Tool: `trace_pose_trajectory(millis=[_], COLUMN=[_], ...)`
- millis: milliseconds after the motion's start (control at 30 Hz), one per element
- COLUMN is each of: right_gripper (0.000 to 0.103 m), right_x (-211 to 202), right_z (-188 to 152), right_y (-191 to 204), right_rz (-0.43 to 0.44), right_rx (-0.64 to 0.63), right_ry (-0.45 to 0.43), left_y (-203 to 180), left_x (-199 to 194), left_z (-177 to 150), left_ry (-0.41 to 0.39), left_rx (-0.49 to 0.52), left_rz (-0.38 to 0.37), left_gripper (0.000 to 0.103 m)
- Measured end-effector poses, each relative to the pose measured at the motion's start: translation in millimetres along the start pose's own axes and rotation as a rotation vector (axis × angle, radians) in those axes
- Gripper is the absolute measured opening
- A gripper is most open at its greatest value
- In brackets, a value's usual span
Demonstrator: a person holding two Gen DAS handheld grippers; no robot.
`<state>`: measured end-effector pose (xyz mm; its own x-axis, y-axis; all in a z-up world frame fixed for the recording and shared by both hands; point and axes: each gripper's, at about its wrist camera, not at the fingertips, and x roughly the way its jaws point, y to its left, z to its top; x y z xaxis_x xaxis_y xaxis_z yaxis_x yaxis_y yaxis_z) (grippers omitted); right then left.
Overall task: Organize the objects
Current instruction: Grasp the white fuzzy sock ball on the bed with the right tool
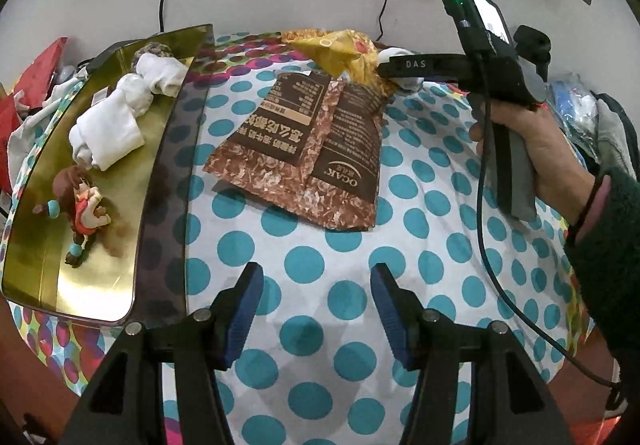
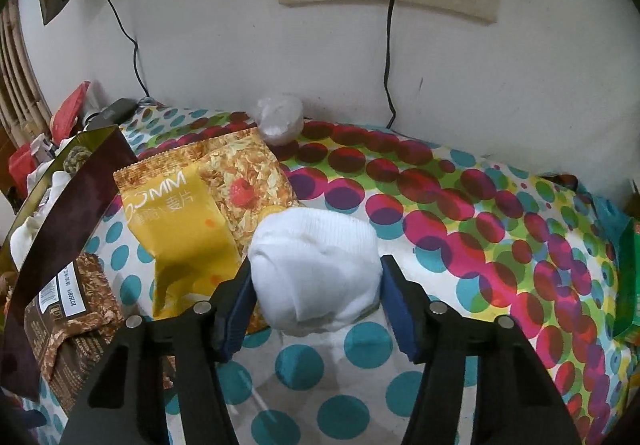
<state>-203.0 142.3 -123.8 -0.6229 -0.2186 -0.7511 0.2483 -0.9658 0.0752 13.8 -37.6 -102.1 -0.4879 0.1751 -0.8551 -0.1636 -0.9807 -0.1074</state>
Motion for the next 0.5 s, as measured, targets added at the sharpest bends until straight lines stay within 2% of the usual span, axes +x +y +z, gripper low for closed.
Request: trace_pose_trajectory(millis=[233, 500], right_gripper=[0.054, 0.054], right_x=[-4.6, -32.4], right_z=[-3.9, -35.1], right_y=[1.2, -13.4], right_rz=[-0.025, -0.024], right_rx=[-0.022, -0.006], right_ry=[0.0, 0.015], left_y=[-0.3, 3.7], left_x=[-0.8, 6.5], left_z=[3.8, 7.0], left_ry=[-0.017, -0.001], left_rx=[0.0, -0.057], left_rz=[0.013, -0.031], left_gripper=[0.057, 0.057])
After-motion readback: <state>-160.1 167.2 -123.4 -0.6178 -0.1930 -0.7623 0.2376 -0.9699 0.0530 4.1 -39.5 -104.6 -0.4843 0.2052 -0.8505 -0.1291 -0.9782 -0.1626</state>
